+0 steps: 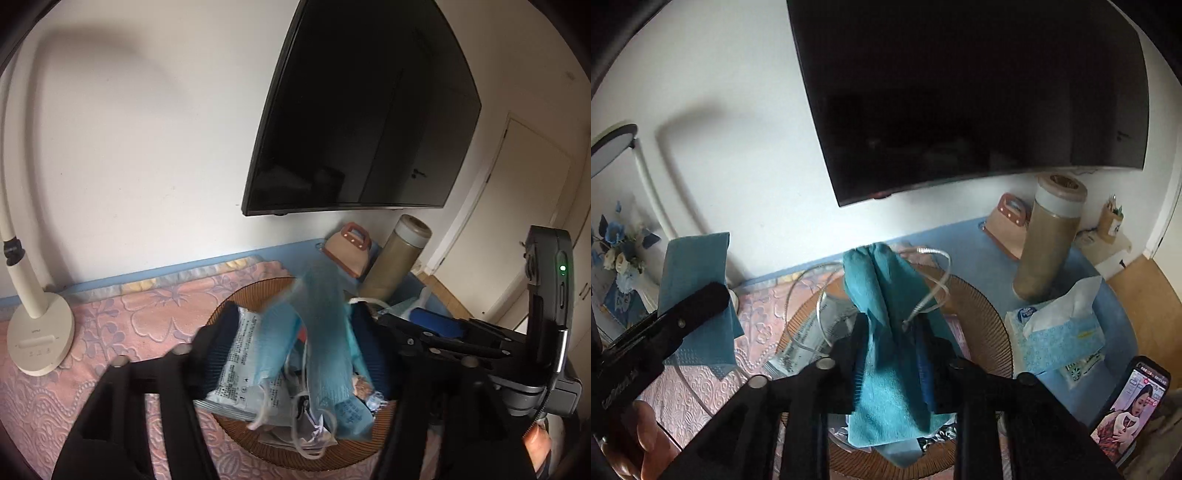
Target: Organize soft objects
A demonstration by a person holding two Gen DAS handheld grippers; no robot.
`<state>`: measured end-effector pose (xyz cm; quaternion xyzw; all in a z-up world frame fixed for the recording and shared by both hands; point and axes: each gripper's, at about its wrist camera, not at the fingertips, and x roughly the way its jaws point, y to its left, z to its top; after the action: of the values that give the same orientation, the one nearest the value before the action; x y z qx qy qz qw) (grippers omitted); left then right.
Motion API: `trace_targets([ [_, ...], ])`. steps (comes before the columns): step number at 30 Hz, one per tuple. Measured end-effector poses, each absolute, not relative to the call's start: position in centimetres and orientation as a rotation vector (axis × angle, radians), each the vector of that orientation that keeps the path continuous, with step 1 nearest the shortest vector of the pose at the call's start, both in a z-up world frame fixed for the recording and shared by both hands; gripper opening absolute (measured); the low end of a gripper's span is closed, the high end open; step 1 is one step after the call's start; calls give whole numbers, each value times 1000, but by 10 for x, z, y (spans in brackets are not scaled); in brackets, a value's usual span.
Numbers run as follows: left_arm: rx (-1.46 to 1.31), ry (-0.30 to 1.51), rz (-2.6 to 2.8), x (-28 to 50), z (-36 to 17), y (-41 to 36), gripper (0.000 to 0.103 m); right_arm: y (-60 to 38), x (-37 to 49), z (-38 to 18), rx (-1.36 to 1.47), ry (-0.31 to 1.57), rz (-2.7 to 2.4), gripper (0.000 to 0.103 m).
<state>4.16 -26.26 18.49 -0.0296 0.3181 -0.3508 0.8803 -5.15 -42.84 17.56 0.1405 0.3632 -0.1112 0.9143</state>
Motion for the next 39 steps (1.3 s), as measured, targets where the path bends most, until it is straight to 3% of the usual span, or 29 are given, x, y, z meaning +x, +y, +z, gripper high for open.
trace_targets([
  [1,-66,656,-732,41,183,-261,74,-432,-52,172,296,745,-227,56],
  [10,-104,653,-679,16,196,-183,74,-424,-90,187,325,715,-167,56],
  [13,-103,607,-628,-7,212,-140,74,-389,-102,202,281,688,-96,58],
  [16,-80,565,-535,-32,225,-100,84,-345,-107,208,235,681,-11,58],
  [20,-27,542,-426,-62,224,-57,85,-285,-107,200,177,693,84,58],
  [25,-10,595,-264,-76,165,-21,91,-233,-101,162,159,724,153,61],
  [28,-7,655,-199,-68,105,-17,92,-211,-94,121,112,718,131,80],
  [32,34,700,-170,-53,54,-24,91,-192,-80,71,22,754,121,80],
  [39,49,775,-113,-35,29,-28,91,-200,-59,33,-49,778,44,79],
])
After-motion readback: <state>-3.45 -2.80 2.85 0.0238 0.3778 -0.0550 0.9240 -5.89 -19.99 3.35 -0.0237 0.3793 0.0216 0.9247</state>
